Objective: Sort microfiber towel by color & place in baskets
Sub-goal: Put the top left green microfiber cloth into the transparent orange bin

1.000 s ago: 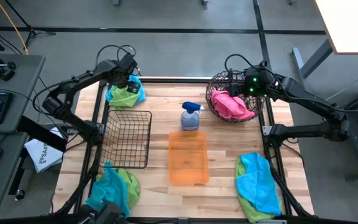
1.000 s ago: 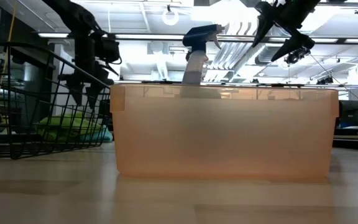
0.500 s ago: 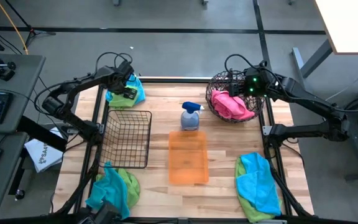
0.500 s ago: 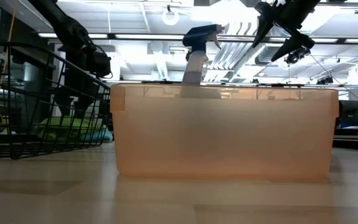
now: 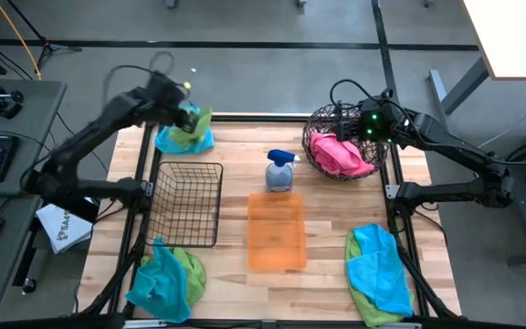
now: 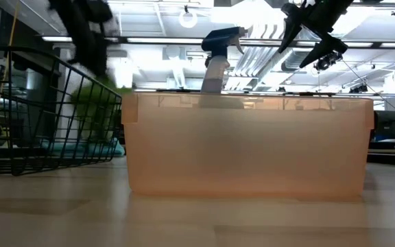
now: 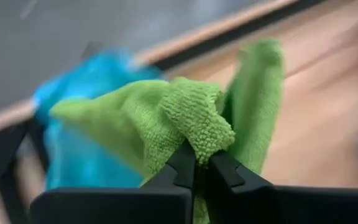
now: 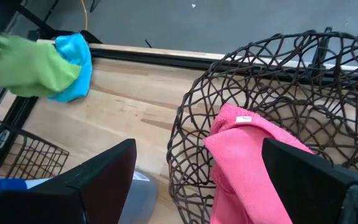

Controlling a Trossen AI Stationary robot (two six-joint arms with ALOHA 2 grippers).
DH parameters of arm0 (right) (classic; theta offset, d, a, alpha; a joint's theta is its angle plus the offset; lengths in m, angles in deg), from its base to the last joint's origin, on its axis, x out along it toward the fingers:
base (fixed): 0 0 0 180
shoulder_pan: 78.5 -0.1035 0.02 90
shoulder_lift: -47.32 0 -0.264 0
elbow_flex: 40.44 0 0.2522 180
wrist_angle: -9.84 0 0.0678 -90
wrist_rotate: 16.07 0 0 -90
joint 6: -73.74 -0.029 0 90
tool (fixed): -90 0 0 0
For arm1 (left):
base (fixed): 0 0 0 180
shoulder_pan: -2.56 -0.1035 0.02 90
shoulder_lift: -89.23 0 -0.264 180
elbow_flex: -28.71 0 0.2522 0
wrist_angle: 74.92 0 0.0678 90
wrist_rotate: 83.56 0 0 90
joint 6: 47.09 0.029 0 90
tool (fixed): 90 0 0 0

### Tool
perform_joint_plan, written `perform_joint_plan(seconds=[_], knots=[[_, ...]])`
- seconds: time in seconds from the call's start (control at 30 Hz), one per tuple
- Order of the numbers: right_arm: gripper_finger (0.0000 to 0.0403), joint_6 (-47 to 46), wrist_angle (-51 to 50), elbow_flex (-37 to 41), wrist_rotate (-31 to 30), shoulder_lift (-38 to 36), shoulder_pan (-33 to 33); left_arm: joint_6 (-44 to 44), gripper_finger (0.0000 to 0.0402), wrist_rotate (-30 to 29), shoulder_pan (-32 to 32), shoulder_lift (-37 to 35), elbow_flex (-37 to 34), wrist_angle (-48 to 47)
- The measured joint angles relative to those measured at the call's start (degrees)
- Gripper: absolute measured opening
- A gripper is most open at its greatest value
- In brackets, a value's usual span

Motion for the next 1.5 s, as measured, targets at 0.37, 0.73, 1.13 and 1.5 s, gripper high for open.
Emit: perform_joint_plan(seconds=[0.37,0.73,1.13,1.5], knots=[[0.0344,7.5,11.2,0.0,-0.5,0.0,0.0,-3.9,0.0001,13.8,20.7,-14.1,8.5,5.7],[0.0344,13.1,11.8,0.0,10.0,0.0,0.0,-15.3,0.0000,8.7,54.6,-6.0,8.5,27.1],[0.0344,16.8,14.0,0.0,18.6,-0.2,-5.6,-14.6,0.0000,2.9,65.5,17.3,8.4,50.1],[0.0344,11.9,13.6,0.0,13.9,-5.0,-18.5,-23.2,0.0000,-1.2,68.4,17.1,-7.3,63.3]])
